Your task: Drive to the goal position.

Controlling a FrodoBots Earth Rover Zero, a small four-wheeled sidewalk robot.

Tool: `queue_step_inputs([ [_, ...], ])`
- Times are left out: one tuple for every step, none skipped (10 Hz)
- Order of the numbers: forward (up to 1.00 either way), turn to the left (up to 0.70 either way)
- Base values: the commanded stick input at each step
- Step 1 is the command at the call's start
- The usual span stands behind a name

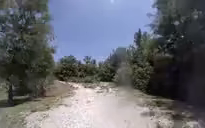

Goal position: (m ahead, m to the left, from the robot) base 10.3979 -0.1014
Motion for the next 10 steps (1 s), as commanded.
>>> queue_step_inputs([
  [0.85, -0.01],
  [0.85, -0.01],
  [0.85, -0.01],
  [0.85, -0.01],
  [0.85, -0.01],
  [0.85, -0.01],
  [0.85, -0.01],
  [0.85, -0.01],
  [0.85, -0.01],
  [0.85, -0.01],
])
